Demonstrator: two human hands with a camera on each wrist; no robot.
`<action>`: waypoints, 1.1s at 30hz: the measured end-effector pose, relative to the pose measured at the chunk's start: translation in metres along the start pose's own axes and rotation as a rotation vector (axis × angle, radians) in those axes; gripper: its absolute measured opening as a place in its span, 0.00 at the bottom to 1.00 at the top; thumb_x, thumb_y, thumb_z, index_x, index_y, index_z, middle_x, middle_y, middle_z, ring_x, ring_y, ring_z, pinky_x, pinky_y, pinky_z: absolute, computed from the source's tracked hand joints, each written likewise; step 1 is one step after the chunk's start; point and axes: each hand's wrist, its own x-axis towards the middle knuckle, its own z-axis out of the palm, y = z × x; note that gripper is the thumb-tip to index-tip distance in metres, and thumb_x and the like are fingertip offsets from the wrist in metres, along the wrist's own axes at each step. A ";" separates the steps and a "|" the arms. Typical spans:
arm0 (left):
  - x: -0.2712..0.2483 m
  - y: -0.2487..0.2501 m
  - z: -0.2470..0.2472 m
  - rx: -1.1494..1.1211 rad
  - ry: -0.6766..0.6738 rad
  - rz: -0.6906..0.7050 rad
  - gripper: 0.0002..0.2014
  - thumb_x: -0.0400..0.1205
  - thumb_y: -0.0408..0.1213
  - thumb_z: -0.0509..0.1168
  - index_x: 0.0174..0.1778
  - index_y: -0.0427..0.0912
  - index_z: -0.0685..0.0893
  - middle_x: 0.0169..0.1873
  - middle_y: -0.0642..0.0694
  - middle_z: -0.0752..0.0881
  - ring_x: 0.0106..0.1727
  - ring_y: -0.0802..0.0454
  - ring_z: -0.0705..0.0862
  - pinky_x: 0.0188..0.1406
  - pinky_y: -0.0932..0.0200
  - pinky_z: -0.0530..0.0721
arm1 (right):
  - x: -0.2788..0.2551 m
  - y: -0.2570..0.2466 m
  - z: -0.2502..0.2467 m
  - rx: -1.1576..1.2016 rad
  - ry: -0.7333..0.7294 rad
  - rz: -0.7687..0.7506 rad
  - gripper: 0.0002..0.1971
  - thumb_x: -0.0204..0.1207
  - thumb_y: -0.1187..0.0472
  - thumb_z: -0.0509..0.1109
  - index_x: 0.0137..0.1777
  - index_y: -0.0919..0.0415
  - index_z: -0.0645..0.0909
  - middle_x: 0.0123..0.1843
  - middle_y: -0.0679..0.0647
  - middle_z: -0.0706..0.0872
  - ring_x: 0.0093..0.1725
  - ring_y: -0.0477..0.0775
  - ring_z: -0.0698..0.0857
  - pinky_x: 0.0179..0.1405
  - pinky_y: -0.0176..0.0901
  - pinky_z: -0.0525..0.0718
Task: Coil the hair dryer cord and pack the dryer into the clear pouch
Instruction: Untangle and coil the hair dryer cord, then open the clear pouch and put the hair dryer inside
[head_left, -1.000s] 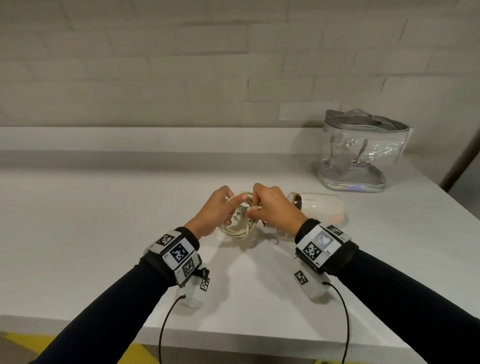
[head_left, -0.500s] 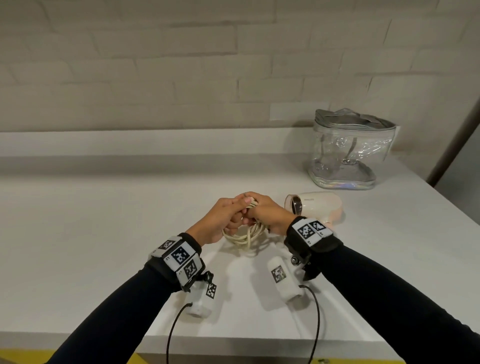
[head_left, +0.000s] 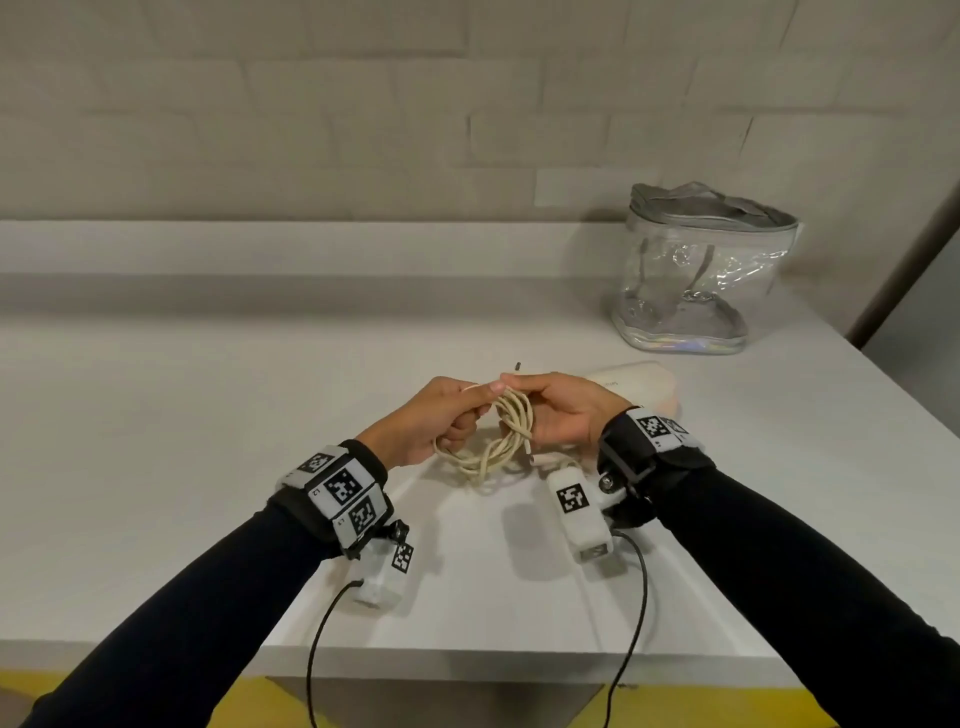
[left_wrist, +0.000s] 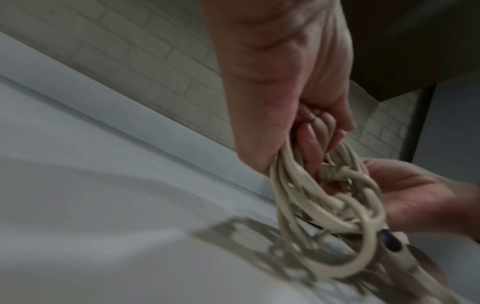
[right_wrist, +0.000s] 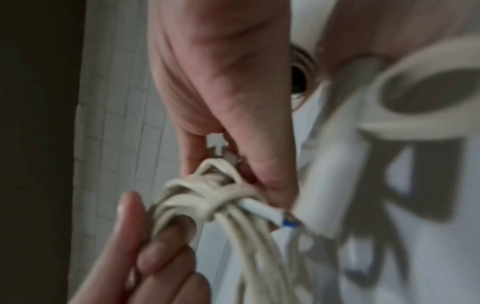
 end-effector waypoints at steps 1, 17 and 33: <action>0.000 -0.001 -0.001 -0.006 0.002 -0.005 0.20 0.83 0.45 0.60 0.24 0.44 0.68 0.12 0.57 0.61 0.13 0.60 0.56 0.14 0.68 0.56 | 0.000 -0.003 0.001 0.019 0.061 0.004 0.13 0.74 0.59 0.65 0.31 0.65 0.81 0.26 0.54 0.82 0.26 0.49 0.79 0.35 0.39 0.81; 0.005 -0.008 -0.024 -0.253 0.280 -0.160 0.14 0.87 0.38 0.52 0.41 0.34 0.75 0.11 0.52 0.66 0.12 0.58 0.67 0.25 0.60 0.77 | 0.019 -0.004 0.013 0.000 0.496 -0.435 0.11 0.78 0.71 0.63 0.55 0.60 0.66 0.41 0.56 0.75 0.37 0.51 0.76 0.33 0.48 0.82; 0.010 -0.020 0.006 1.280 -0.067 -0.171 0.40 0.75 0.69 0.51 0.78 0.66 0.35 0.82 0.51 0.34 0.78 0.25 0.30 0.67 0.15 0.45 | 0.022 -0.001 0.012 -1.054 0.589 -0.149 0.06 0.72 0.68 0.71 0.46 0.69 0.79 0.52 0.67 0.87 0.47 0.64 0.89 0.47 0.50 0.89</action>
